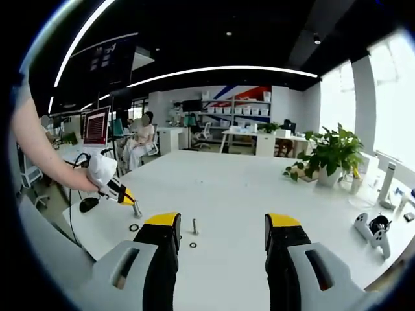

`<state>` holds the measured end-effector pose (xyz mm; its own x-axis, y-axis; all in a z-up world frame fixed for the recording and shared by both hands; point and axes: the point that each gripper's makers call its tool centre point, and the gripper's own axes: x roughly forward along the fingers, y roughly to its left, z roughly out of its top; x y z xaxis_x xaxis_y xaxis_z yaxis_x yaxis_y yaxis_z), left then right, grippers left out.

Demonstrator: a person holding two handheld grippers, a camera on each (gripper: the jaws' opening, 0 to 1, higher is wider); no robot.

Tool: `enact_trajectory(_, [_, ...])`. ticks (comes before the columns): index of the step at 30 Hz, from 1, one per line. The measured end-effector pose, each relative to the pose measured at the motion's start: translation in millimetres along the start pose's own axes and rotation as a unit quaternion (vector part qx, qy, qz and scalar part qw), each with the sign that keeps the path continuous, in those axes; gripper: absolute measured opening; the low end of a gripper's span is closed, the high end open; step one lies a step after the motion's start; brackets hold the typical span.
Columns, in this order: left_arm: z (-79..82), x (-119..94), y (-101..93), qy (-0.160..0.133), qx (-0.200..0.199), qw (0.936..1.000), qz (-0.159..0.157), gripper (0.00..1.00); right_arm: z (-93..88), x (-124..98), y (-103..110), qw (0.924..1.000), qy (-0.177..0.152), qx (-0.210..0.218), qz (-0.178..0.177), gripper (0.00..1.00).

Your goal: Place the washer onto the threaded stud by aligning its center hole with the stud, sliding it down to the base, and recovering from edge contact or off-axis alignment until the washer reaches the visible bottom stop.

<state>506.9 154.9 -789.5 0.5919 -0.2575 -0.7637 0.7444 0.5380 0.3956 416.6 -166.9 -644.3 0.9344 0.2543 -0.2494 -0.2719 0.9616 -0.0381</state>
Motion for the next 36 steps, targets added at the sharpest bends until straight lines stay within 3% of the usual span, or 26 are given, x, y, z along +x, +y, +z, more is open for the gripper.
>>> enact_trajectory(5, [-1.2,-1.6,2.9,-0.006,0.017,0.9994,0.029,0.03,-0.4,0.2,-0.3,1.0000,0.001,0.001,0.000,0.55])
enact_trajectory(8, [-2.5,-2.3,5.0,-0.002,0.051,0.9974,0.050,0.01,-0.2,0.2,-0.9,1.0000,0.000,0.002,-0.001,0.55])
enact_trajectory(15, [-2.4,-2.7,6.3,-0.005,0.054,0.9969,0.058,0.00,-0.2,-0.1,-0.7,1.0000,0.001,0.003,-0.001,0.55])
enact_trajectory(17, [5.7,-8.1,11.3,-0.022,0.062,0.9952,0.073,0.00,0.4,-0.4,0.0,1.0000,0.001,0.003,-0.001,0.55])
enact_trajectory(19, [5.3,-6.5,11.7,-0.023,0.047,0.9968,0.060,0.00,0.5,-0.2,0.2,1.0000,0.001,0.004,-0.001,0.55])
enact_trajectory(25, [4.5,-5.3,12.8,-0.018,0.059,0.9960,0.065,0.00,0.1,0.5,0.0,1.0000,0.003,0.003,0.000,0.55])
enact_trajectory(28, [4.2,-4.4,6.6,-0.016,0.091,0.9938,0.062,0.00,0.1,1.0,-0.1,1.0000,0.003,0.002,0.000,0.55])
enact_trajectory(29, [2.6,-4.9,10.0,-0.004,0.129,0.9888,0.075,0.00,-0.2,1.1,0.0,1.0000,0.004,0.003,0.001,0.55])
enact_trajectory(32, [4.6,-5.9,4.4,-0.007,0.164,0.9833,0.079,0.00,0.3,0.2,0.5,1.0000,0.003,0.001,-0.001,0.55])
enact_trajectory(34, [-2.1,-1.8,-5.0,0.008,0.143,0.9882,0.055,0.00,0.6,-0.2,1.1,1.0000,0.004,0.003,-0.001,0.55])
enact_trajectory(35, [-1.2,-2.7,-2.6,0.008,0.170,0.9831,0.066,0.00,0.6,0.0,0.7,1.0000,0.003,0.002,-0.001,0.55])
enact_trajectory(36, [-1.4,-1.7,-7.1,0.003,0.161,0.9852,0.059,0.00,0.5,0.1,0.4,1.0000,0.003,0.003,-0.001,0.55])
